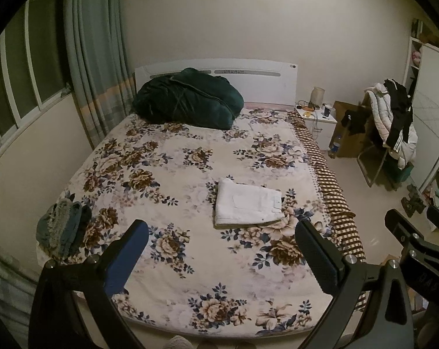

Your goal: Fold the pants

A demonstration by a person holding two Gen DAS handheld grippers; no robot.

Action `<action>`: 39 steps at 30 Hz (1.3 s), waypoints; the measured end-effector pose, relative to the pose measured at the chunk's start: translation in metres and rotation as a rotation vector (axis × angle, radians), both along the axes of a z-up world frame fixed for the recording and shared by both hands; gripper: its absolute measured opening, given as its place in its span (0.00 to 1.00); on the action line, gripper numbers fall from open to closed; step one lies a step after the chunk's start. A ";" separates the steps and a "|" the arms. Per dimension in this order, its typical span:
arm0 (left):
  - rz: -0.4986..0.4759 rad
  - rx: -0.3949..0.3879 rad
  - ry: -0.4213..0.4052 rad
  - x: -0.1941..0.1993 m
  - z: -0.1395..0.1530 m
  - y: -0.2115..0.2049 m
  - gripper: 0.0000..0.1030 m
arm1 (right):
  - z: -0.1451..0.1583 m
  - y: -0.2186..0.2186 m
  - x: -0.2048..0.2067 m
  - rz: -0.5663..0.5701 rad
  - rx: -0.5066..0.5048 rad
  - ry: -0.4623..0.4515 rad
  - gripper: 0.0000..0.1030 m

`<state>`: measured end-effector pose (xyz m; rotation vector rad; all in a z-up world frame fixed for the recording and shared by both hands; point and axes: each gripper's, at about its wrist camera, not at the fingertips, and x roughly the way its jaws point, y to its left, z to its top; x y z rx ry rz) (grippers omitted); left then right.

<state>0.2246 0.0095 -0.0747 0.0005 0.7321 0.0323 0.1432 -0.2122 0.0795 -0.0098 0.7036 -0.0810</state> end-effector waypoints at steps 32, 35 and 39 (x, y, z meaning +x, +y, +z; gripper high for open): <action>0.005 0.002 0.003 -0.004 0.004 -0.002 1.00 | 0.000 0.000 0.003 0.017 0.007 -0.004 1.00; 0.016 0.004 0.005 -0.007 0.005 -0.004 1.00 | 0.003 -0.002 0.006 0.021 0.006 -0.007 1.00; 0.019 0.003 0.005 -0.009 0.006 -0.006 1.00 | 0.004 -0.003 0.008 0.024 0.007 -0.006 1.00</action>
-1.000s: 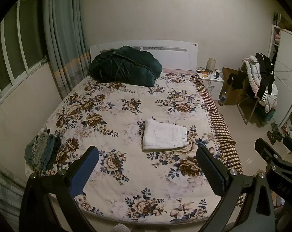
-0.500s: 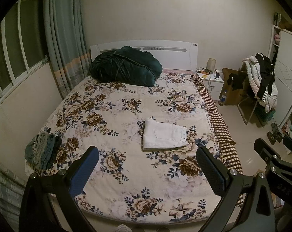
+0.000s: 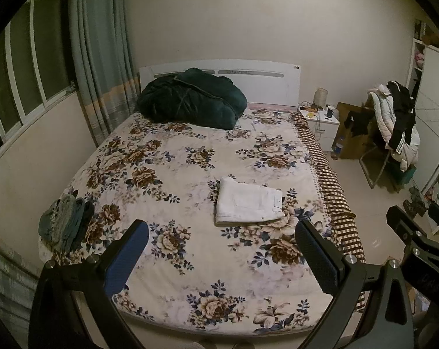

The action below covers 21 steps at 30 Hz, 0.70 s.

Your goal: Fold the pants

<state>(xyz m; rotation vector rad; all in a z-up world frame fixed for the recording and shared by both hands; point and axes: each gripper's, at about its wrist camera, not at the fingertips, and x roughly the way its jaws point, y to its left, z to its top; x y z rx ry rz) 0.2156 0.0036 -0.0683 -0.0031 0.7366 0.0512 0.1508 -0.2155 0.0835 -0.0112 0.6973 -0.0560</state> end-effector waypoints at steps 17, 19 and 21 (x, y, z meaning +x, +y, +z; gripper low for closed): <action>0.003 -0.001 0.000 -0.003 0.000 -0.001 1.00 | -0.002 0.000 -0.002 -0.003 0.002 -0.002 1.00; 0.004 -0.004 -0.006 -0.004 0.001 0.000 1.00 | -0.002 0.000 -0.002 -0.003 -0.001 -0.003 1.00; 0.010 -0.006 -0.011 -0.006 0.002 0.000 1.00 | -0.003 0.000 -0.002 -0.004 0.000 -0.002 1.00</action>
